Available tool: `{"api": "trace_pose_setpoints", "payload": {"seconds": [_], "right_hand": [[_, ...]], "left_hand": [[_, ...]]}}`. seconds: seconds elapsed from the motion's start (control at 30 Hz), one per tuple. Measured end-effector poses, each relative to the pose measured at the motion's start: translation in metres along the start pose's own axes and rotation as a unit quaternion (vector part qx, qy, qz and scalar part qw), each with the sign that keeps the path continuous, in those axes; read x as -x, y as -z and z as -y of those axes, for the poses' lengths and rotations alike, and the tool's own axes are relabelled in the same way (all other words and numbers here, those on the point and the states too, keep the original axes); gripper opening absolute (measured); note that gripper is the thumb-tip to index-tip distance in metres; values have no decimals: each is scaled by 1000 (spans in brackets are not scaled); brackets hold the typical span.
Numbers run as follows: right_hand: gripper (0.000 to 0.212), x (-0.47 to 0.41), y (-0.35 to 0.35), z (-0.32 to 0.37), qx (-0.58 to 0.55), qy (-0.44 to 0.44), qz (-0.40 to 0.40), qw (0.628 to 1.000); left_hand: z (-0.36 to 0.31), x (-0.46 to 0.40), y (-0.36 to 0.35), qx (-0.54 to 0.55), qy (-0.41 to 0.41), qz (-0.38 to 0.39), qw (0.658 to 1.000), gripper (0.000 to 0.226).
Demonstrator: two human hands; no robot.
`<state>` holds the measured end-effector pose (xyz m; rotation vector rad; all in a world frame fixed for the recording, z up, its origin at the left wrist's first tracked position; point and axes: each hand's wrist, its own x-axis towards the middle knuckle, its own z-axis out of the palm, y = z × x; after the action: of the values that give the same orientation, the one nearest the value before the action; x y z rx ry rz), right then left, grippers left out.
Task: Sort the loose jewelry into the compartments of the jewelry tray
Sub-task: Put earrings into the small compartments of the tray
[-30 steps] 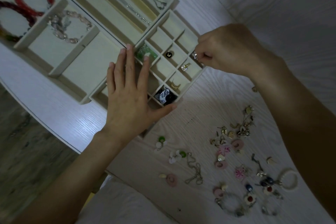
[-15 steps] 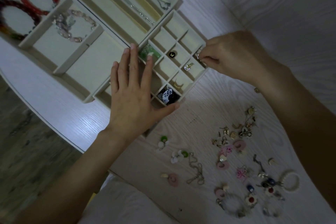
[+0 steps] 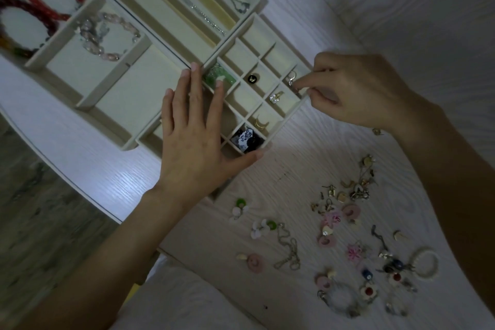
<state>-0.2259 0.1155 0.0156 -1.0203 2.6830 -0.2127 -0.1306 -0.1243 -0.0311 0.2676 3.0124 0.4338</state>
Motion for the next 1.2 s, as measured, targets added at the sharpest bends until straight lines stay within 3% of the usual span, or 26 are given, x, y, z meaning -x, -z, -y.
{"api": "trace_pose_setpoints", "payload": {"seconds": [0.8,1.2], "right_hand": [[31,3,-2,6,-40,-54,-54,996],[32,3,-5,6,-44,-62,-31,997]], "left_hand": [[0,1,0,-5,5,8,1000,109],[-1,1,1,-7,3,3,1000,108]]}}
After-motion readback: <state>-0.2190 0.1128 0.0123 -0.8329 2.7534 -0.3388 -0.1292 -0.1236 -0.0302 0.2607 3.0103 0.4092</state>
